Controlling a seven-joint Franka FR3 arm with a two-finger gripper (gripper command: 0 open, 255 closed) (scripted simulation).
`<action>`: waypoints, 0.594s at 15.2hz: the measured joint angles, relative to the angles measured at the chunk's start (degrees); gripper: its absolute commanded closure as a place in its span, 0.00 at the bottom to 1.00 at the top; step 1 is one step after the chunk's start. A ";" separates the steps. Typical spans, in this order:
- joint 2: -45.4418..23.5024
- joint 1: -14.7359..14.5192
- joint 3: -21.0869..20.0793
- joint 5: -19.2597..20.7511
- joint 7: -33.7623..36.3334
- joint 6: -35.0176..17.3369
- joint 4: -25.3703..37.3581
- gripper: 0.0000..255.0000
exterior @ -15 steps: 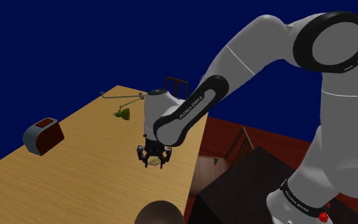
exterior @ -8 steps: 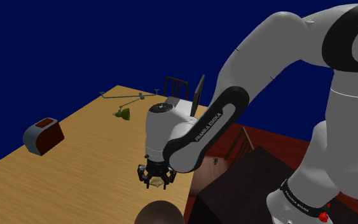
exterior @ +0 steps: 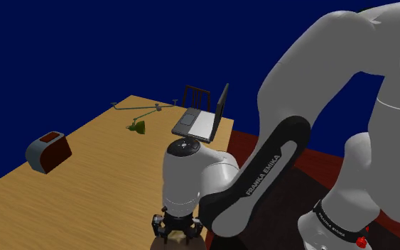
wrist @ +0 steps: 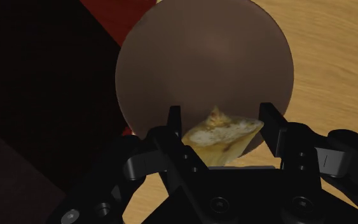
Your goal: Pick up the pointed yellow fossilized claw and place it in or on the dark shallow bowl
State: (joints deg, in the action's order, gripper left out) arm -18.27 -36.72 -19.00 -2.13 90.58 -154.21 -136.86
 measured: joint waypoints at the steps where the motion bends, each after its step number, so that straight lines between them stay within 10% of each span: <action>1: 0.65 -1.02 -0.50 -0.15 1.44 -0.29 -0.77 1.00; 9: -4.22 -4.04 0.92 2.24 4.83 -4.68 -0.20 1.00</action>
State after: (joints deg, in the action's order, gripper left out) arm -22.49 -40.76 -18.08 0.11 95.41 -158.89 -137.07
